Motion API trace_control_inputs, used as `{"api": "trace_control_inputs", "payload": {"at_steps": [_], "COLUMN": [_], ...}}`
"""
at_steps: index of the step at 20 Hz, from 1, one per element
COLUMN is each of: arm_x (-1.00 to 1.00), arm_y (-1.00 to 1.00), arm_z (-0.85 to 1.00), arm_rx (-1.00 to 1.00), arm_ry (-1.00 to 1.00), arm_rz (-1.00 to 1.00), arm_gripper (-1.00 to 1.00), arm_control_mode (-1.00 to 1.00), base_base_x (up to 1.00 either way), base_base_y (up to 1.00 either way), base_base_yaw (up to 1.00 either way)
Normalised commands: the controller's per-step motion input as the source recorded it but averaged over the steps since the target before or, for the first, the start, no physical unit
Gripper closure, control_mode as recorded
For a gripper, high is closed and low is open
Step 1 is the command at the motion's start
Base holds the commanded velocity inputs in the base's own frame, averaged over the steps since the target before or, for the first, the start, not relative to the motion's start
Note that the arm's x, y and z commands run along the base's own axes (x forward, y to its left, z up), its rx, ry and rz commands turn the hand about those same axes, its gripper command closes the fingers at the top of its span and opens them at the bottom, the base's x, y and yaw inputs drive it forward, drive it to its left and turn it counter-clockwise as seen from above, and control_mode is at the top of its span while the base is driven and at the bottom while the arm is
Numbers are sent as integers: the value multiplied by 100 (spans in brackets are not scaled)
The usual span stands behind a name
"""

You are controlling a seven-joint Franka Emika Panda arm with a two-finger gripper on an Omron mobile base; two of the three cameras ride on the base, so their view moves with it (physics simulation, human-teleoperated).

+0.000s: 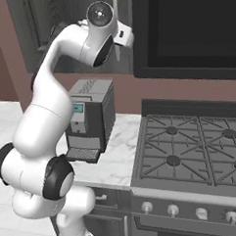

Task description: Move the shaker and mayonnaise from the cabinet to the dining counter.

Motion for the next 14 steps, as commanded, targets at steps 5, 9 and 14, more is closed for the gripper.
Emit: {"api": "trace_control_inputs", "payload": {"at_steps": [5,9,14], "arm_x": [32,32,26], "arm_y": [-6,-6,-2], "arm_z": [-7,-1,0], "arm_rx": [0,0,0], "arm_ry": [0,0,-1], "arm_rz": [4,4,3], "arm_gripper": [-100,-100,-100], "arm_control_mode": [-100,-100,-100], "base_base_x": [0,0,0], "base_base_y": [0,0,0], "base_base_yaw": [0,0,0]}}
